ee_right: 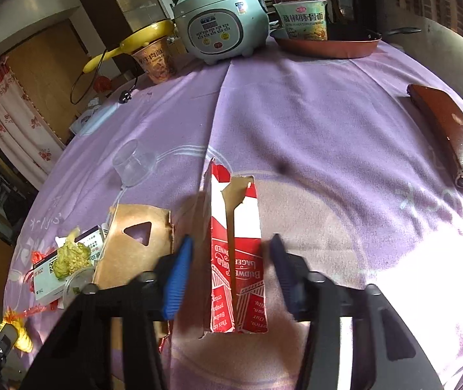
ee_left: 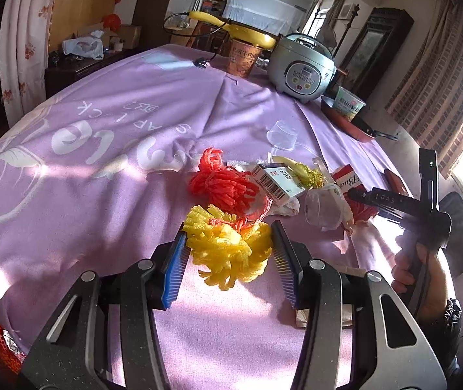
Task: Collect trash
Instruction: 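Carry both items to the red wastebasket and open both tools over it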
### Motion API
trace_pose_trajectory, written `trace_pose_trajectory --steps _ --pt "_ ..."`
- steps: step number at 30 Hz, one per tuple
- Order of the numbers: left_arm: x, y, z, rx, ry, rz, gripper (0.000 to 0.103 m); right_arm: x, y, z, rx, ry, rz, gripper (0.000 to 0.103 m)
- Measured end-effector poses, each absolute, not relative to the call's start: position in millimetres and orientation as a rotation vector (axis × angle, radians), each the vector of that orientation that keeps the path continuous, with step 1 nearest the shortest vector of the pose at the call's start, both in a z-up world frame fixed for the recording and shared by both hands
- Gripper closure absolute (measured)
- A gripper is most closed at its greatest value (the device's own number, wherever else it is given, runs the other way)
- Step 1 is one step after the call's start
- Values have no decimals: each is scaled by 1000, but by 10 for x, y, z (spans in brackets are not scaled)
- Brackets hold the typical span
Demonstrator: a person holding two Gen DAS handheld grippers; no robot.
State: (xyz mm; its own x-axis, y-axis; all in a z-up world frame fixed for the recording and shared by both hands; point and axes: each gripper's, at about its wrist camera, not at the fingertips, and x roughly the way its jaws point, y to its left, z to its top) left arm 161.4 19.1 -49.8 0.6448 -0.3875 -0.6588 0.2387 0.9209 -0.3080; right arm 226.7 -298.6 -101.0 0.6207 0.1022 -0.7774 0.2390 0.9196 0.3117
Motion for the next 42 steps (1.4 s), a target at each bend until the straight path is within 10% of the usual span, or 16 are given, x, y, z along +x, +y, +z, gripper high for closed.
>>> trace_pose_trajectory --steps 21,42 --pt "1324 872 -235 -296 719 -249 53 1906 -2814 -586 505 674 183 72" --pt "229 2614 -483 -388 676 176 53 1169 -582 -119 335 763 754 72"
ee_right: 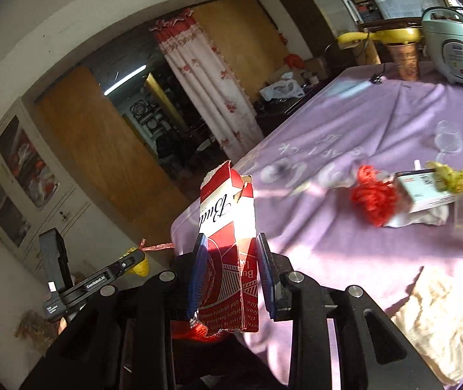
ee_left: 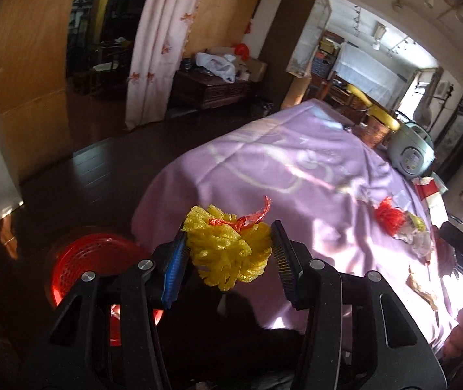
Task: Collect trash
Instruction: 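Carry both items to the red wastebasket and open both tools over it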
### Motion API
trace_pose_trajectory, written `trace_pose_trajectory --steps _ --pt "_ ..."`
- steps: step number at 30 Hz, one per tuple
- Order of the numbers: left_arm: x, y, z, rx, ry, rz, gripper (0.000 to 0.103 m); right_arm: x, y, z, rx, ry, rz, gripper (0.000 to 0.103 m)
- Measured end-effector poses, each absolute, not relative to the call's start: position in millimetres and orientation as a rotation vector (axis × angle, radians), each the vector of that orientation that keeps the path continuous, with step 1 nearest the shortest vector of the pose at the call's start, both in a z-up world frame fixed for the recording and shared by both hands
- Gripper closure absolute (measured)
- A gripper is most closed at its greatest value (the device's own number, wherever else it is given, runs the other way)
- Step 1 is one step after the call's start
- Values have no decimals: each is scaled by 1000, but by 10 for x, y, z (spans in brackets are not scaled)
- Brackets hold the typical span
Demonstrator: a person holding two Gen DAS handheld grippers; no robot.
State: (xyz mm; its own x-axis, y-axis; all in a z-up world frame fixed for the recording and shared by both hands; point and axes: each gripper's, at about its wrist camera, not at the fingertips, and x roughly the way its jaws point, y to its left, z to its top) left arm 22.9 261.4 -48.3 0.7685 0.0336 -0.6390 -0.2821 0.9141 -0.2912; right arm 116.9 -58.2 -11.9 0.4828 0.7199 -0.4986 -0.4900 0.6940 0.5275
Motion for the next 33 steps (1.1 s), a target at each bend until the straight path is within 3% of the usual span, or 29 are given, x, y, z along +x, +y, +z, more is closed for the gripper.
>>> trace_pose_trajectory --steps 9,15,25,30,33 --pt "45 3506 -1265 -515 812 376 51 1124 371 -329 204 894 862 72" --pt "-80 3862 -1528 -627 829 406 24 1107 1025 -457 109 966 936 72" --pt "-277 4191 -1554 -640 794 538 15 988 2024 -850 -43 1105 1052 72" --pt "-356 4341 -1567 -657 787 582 15 937 2525 -966 -110 1140 1147 60" --pt "-378 4362 -1551 -659 779 590 14 901 2581 -946 -129 1107 1139 59"
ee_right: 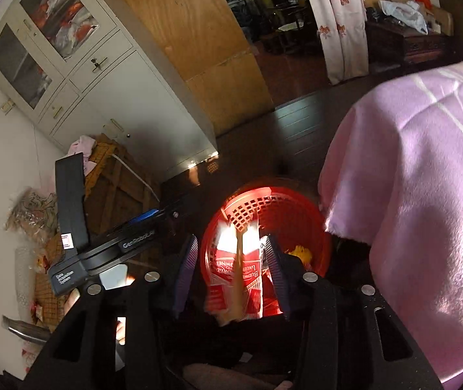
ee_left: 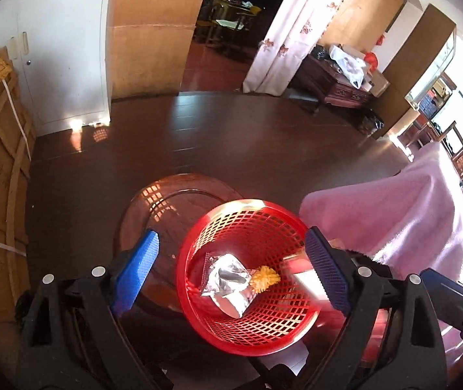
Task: Collect trash
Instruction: 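Carry both items to the red wastebasket and open both tools over it, then return both tools to the table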
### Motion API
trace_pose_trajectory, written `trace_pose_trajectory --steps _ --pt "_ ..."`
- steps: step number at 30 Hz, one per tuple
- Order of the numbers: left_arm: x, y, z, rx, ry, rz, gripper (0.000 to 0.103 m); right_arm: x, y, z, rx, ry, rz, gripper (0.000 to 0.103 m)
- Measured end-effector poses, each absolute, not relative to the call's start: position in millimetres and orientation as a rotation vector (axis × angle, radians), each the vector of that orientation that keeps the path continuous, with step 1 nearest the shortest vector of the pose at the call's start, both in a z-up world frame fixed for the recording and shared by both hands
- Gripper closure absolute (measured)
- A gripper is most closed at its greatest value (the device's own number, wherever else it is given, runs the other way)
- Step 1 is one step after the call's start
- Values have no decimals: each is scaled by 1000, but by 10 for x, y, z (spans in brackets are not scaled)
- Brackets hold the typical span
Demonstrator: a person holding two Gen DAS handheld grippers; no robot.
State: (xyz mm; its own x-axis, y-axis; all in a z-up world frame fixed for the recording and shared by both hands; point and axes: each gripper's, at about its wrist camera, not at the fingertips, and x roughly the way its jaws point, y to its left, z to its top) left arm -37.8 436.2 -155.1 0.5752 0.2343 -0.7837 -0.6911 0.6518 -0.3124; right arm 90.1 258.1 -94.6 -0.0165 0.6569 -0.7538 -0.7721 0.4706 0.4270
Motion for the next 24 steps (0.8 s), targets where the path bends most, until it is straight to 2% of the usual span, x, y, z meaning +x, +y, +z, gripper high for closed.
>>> trace_pose_trajectory --steps 15,24 --pt "-144 3756 -1260 -502 780 506 11 1037 1754 -727 17 1002 1014 47" --pt "137 3002 -923 -347 765 380 10 1156 712 -447 133 851 875 32"
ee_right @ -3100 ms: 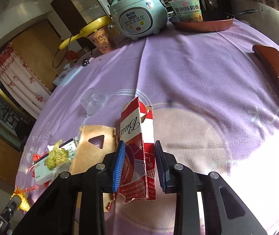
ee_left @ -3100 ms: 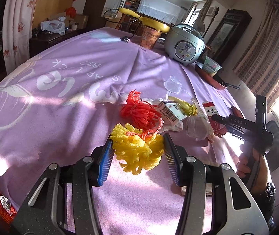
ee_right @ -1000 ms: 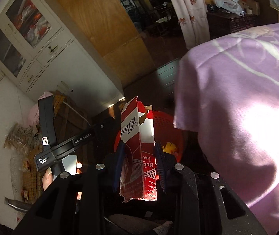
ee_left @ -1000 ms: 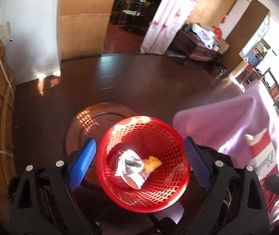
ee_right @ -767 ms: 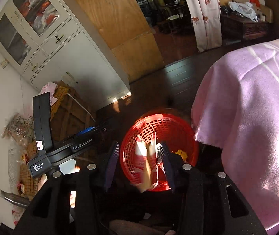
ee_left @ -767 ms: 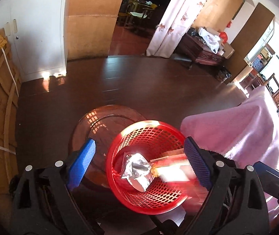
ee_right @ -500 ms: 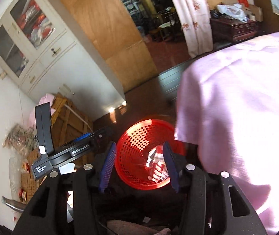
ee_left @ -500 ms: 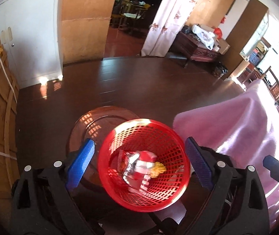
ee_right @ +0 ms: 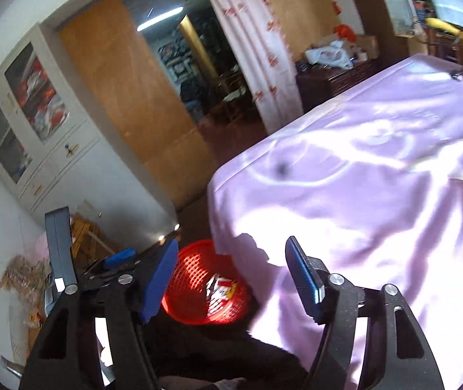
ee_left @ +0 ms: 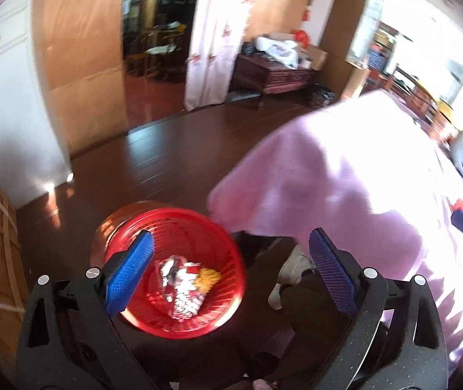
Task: Collect trash
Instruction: 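Return both tools to the table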
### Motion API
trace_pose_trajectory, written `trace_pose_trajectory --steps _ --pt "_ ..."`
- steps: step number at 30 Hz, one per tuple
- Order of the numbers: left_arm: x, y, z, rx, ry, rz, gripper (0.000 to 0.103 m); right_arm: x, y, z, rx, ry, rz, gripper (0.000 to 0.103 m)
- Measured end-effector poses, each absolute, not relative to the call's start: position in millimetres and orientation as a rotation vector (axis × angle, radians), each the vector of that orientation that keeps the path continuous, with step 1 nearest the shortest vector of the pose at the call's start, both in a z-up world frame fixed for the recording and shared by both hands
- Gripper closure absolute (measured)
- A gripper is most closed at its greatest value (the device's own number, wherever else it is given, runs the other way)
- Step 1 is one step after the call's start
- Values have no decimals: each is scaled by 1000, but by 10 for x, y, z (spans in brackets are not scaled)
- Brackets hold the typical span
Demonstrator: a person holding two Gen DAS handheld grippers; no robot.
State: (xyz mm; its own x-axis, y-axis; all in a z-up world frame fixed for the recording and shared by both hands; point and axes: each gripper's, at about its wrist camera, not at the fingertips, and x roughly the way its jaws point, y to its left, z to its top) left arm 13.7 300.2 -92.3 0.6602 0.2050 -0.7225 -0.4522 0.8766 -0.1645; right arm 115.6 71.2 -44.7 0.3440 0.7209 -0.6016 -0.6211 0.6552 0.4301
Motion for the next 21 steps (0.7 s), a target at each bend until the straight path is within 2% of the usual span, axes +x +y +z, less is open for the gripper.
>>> trace_pose_trajectory --steps 5,15,21 --pt "313 2501 -758 -254 758 287 9 1190 29 -309 233 772 778 24" --pt "651 1543 -566 -149 760 78 7 1164 -1470 -225 401 645 500 18" --pt "899 932 -588 -87 791 -45 7 1164 -2057 -331 435 658 320 18"
